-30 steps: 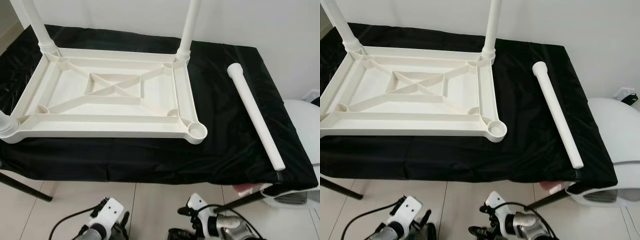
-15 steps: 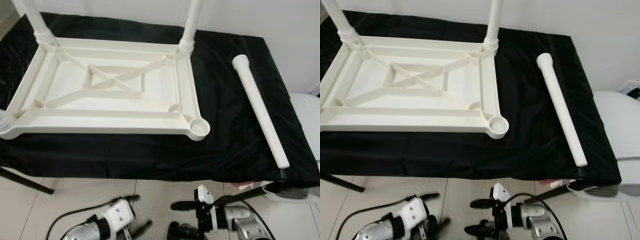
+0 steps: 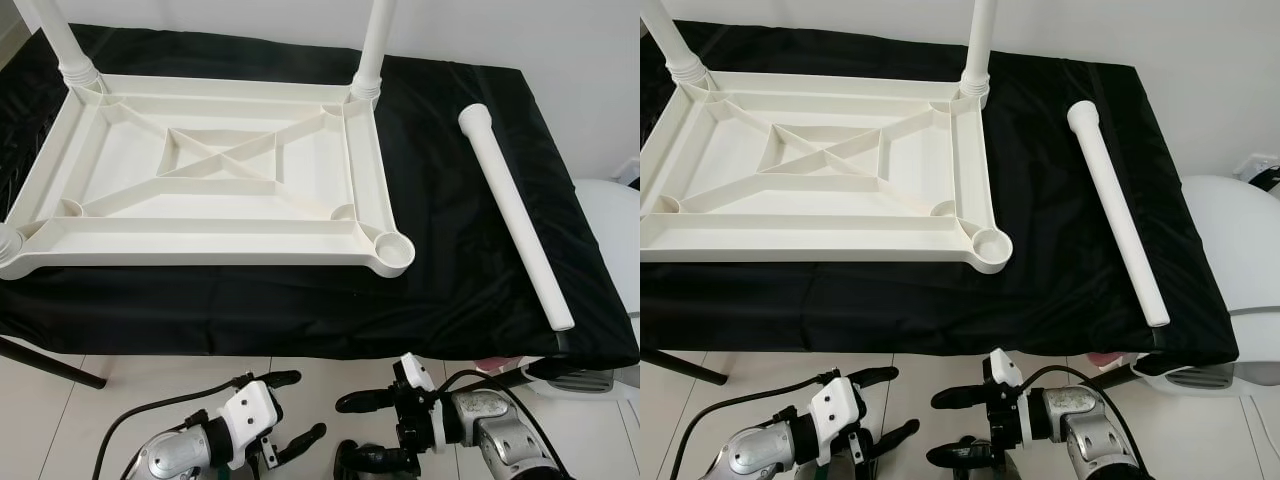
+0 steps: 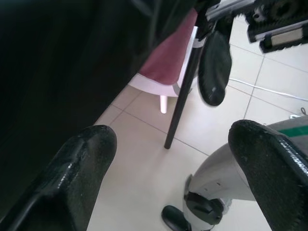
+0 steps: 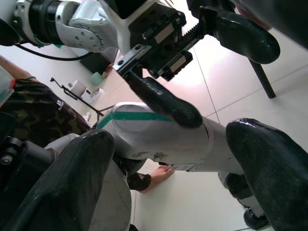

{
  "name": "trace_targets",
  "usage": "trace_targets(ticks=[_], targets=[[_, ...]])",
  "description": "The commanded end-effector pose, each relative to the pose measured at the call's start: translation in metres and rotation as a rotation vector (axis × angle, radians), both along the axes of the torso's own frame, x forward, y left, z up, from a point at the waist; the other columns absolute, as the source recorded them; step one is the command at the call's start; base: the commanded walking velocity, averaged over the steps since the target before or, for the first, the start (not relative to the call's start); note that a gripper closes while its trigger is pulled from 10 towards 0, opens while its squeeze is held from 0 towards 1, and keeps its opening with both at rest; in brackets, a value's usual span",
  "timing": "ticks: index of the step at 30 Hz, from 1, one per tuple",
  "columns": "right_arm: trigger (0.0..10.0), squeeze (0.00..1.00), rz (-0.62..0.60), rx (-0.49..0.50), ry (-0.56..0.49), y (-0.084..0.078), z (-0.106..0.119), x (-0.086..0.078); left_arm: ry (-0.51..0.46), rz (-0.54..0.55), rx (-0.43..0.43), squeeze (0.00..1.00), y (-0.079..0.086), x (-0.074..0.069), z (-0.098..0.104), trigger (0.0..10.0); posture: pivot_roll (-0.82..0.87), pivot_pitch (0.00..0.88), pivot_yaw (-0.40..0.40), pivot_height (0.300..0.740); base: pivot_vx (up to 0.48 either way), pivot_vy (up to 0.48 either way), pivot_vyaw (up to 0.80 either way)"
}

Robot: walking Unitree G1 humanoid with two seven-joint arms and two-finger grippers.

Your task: Building children table

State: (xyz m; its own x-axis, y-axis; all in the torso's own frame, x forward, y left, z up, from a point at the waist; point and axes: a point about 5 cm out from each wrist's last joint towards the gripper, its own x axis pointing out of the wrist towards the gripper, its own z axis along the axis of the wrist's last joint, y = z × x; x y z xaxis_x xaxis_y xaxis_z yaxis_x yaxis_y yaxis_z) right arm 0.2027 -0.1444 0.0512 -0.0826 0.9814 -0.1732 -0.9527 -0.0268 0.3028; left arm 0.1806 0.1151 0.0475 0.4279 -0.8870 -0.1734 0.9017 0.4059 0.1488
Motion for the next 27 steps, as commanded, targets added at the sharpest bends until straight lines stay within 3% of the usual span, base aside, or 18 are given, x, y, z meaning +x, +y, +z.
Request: trace_targets(ticks=[1,2,4,9,14,21,22,27], targets=[[10.0,0.0,0.034,0.008,0.021,-0.002,0.005,-0.003,0.036,-0.052,0.008,0.0,0.002,-0.005,0.001,10.0,0.09,0.151,-0.044,0.74,0.0,0.0,0.0],[10.0,0.0,0.034,0.008,0.021,-0.002,0.005,-0.003,0.036,-0.052,0.008,0.0,0.002,-0.005,0.001,10.0,0.09,0.151,-0.044,0.74,0.0,0.0,0.0],[10.0,0.0,0.085,0.013,-0.008,-0.007,0.028,0.009,0.024,-0.084,0.001,0.0,0.011,0.002,0.024,10.0,0.1,0.136,-0.044,0.74,0.0,0.0,0.0],[10.0,0.0,0.099,0.013,-0.021,-0.009,0.035,0.014,0.018,-0.095,-0.004,0.0,0.014,0.004,0.033,10.0,0.11,0.135,-0.043,0.74,0.0,0.0,0.0],[10.0,0.0,0.115,0.023,-0.085,-0.014,0.067,0.038,0.024,-0.151,-0.06,0.0,0.02,0.012,0.079,10.0,0.12,0.097,-0.034,0.74,0.0,0.0,0.0],[10.0,0.0,0.086,0.05,-0.113,-0.012,0.077,0.048,0.029,-0.145,-0.087,0.0,0.022,0.018,0.093,10.0,0.12,0.084,-0.03,0.74,0.0,0.0,0.0],[10.0,0.0,0.035,0.08,-0.138,-0.011,0.086,0.058,0.029,-0.104,-0.118,0.0,0.025,0.032,0.103,10.0,0.11,0.071,-0.026,0.74,0.0,0.0,0.0],[10.0,0.0,-0.048,0.121,-0.156,-0.008,0.092,0.068,0.008,-0.056,-0.137,0.0,0.027,0.046,0.109,10.0,0.1,0.057,-0.023,0.74,0.0,0.0,0.0]])
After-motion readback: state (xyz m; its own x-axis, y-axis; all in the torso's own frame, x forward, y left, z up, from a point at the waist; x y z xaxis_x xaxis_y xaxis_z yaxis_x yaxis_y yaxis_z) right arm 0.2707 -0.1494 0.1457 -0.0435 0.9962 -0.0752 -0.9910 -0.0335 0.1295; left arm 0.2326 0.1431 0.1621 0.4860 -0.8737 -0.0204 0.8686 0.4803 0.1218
